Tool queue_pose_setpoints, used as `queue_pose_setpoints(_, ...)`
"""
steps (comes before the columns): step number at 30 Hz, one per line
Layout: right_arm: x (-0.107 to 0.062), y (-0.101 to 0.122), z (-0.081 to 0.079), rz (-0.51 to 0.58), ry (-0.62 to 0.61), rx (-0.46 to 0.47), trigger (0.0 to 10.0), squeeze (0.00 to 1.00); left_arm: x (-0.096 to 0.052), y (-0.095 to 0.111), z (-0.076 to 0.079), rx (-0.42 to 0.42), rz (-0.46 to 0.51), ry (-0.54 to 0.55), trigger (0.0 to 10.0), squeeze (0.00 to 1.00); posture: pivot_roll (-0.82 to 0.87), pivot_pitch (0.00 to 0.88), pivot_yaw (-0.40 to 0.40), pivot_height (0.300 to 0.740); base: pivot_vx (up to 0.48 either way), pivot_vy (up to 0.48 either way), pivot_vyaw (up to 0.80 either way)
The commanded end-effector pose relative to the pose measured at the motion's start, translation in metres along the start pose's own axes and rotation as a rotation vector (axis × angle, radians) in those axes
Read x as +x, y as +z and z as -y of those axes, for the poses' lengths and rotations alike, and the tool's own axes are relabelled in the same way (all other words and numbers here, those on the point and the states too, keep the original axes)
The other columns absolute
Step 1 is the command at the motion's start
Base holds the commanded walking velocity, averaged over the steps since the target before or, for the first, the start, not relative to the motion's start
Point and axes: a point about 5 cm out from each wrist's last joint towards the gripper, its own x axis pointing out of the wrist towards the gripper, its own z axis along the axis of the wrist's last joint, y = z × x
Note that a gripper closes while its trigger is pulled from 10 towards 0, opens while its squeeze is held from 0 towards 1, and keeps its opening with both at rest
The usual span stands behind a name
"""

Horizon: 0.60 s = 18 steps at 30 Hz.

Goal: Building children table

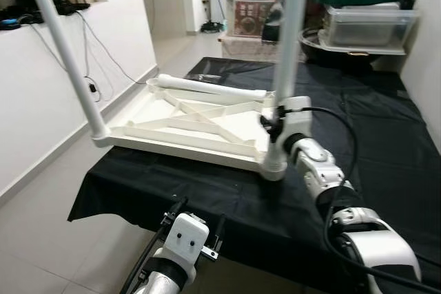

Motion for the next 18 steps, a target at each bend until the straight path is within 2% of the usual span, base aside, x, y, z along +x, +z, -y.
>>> queue_pose_setpoints(1, -0.01, -0.031, 0.019, -0.132, -0.188, 0.045, 0.0, 0.0, 0.0, -0.005, -0.001, 0.004, -0.02, -0.008, 10.0, 0.0, 0.04, 0.0, 0.021, 0.74, 0.0, 0.0, 0.0)
queue_pose_setpoints(2, -0.01, -0.031, 0.019, -0.132, -0.188, 0.045, 0.0, 0.0, 0.0, -0.005, -0.001, 0.004, -0.02, -0.008, 10.0, 0.0, 0.04, 0.0, 0.021, 0.74, 0.0, 0.0, 0.0)
queue_pose_setpoints(3, -0.014, -0.034, 0.024, -0.131, -0.292, 0.061, 0.0, 0.0, -0.001, -0.005, -0.001, 0.005, -0.02, -0.009, 10.0, 0.0, 0.04, 0.0, 0.021, 0.74, 0.0, 0.0, 0.0)
queue_pose_setpoints(4, -0.014, -0.034, 0.024, -0.131, -0.292, 0.061, 0.0, 0.0, -0.001, -0.005, -0.001, 0.005, -0.02, -0.009, 10.0, 0.0, 0.04, 0.0, 0.021, 0.74, 0.0, 0.0, 0.0)
queue_pose_setpoints(5, -0.018, -0.036, 0.023, -0.129, -0.384, 0.075, 0.0, 0.0, 0.0, -0.005, -0.001, 0.006, -0.02, -0.01, 10.0, 0.0, 0.04, 0.0, 0.02, 0.74, 0.0, 0.0, 0.0)
queue_pose_setpoints(6, -0.019, -0.037, 0.016, -0.127, -0.413, 0.077, 0.0, 0.0, 0.0, -0.005, -0.001, 0.006, -0.02, -0.01, 10.0, 0.0, 0.04, 0.0, 0.02, 0.74, 0.0, 0.0, 0.0)
queue_pose_setpoints(7, -0.019, -0.037, 0.016, -0.127, -0.413, 0.077, 0.0, 0.0, 0.0, -0.005, -0.001, 0.006, -0.02, -0.01, 10.0, 0.0, 0.04, 0.0, 0.02, 0.74, 0.0, 0.0, 0.0)
queue_pose_setpoints(8, -0.019, -0.037, 0.008, -0.123, -0.443, 0.072, 4.4, 0.0, 0.0, -0.005, -0.001, 0.007, -0.02, -0.01, 10.0, 0.0, 0.04, 0.0, 0.018, 0.74, 0.0, 0.0, 0.0)
queue_pose_setpoints(9, -0.019, -0.036, 0.002, -0.12, -0.457, 0.066, 4.4, 0.0, 0.0, -0.005, -0.001, 0.007, -0.02, -0.01, 10.0, 0.0, 0.04, 0.0, 0.018, 0.74, 0.0, 0.0, 0.0)
queue_pose_setpoints(10, -0.018, -0.034, -0.003, -0.109, -0.449, 0.071, 10.0, 0.0, 0.0, -0.005, -0.001, 0.007, -0.02, -0.009, 10.0, 0.0, 0.04, 0.0, 0.018, 0.74, 0.0, 0.0, 0.0)
queue_pose_setpoints(14, -0.016, -0.028, -0.008, -0.056, -0.415, 0.063, 10.0, 0.0, 0.001, -0.005, -0.001, 0.008, -0.019, -0.008, 10.0, 0.0, 0.04, 0.0, 0.015, 0.74, 0.0, 0.0, 0.0)
queue_pose_setpoints(15, -0.014, -0.022, -0.014, 0.001, -0.339, 0.079, 10.0, 1.0, 0.001, -0.004, -0.001, 0.007, -0.018, -0.008, 10.0, 0.0, 0.04, 0.0, 0.015, 0.74, 0.0, 0.0, 0.0)
queue_pose_setpoints(16, -0.014, -0.022, -0.014, 0.001, -0.339, 0.079, 10.0, 1.0, 0.001, -0.004, -0.001, 0.007, -0.018, -0.008, 10.0, 0.0, 0.04, 0.0, 0.015, 0.74, 0.0, 0.0, 0.0)
queue_pose_setpoints(18, -0.01, -0.012, -0.021, 0.081, -0.188, 0.127, 10.0, 1.0, 0.0, 0.0, 0.0, -0.003, 0.017, -0.023, 10.0, 0.0, 0.04, 0.0, 0.015, 0.74, 0.0, 0.0, 0.0)
